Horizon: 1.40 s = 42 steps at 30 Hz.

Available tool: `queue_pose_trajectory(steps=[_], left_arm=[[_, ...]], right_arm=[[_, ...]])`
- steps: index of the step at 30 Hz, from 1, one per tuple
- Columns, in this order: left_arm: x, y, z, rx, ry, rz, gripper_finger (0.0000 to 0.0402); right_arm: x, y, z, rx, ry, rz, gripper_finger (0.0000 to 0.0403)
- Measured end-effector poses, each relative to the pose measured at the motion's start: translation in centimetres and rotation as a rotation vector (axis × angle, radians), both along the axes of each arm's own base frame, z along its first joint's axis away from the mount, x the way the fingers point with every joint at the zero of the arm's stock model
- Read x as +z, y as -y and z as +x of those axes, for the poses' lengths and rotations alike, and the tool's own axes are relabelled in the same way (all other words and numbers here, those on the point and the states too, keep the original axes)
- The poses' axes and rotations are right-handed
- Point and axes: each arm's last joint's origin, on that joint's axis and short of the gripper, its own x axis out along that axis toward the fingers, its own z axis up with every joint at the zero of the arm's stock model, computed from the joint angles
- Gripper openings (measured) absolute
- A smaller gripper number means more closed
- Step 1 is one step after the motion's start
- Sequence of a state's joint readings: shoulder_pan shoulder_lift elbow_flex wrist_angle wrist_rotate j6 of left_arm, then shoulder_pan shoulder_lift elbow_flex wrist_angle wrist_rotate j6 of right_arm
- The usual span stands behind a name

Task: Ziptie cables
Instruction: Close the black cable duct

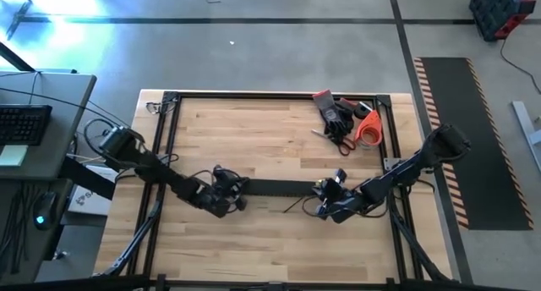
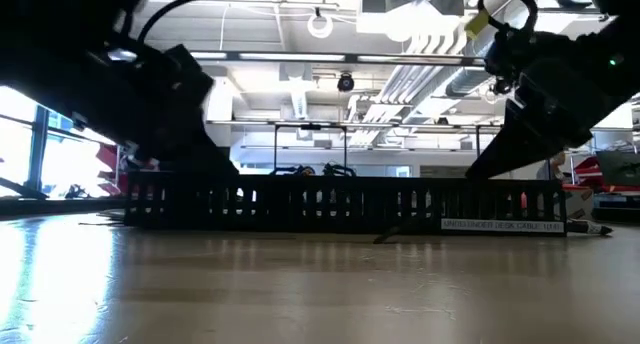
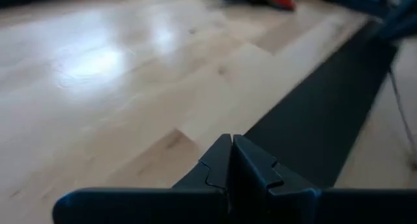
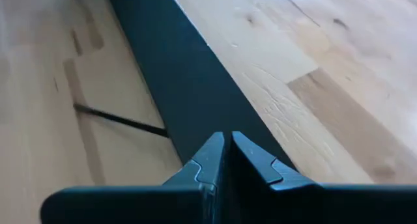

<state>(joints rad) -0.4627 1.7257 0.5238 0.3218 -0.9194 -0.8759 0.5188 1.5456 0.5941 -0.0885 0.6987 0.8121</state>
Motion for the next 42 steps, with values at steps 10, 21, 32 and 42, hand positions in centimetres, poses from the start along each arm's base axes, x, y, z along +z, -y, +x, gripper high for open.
queue_pose_trajectory(steps=[10,21,32,42], left_arm=[[0.8,-0.8,0.4,-0.031,-0.024,0.078,0.0],[5.4,-2.0,0.4,-0.201,0.016,0.017,0.0],[1.6,-3.1,1.2,-0.138,-0.128,-0.021,0.0],[1.6,-7.9,1.8,-0.119,-0.299,0.151,0.0]], right_arm=[[-0.7,0.3,-0.3,-0.025,0.038,-0.014,0.0015],[1.1,0.8,0.9,0.034,-0.009,-0.035,0.0015],[-0.2,3.9,2.3,-0.119,0.015,-0.048,0.0015],[-0.3,7.7,3.2,-0.262,0.014,-0.044,0.0015]])
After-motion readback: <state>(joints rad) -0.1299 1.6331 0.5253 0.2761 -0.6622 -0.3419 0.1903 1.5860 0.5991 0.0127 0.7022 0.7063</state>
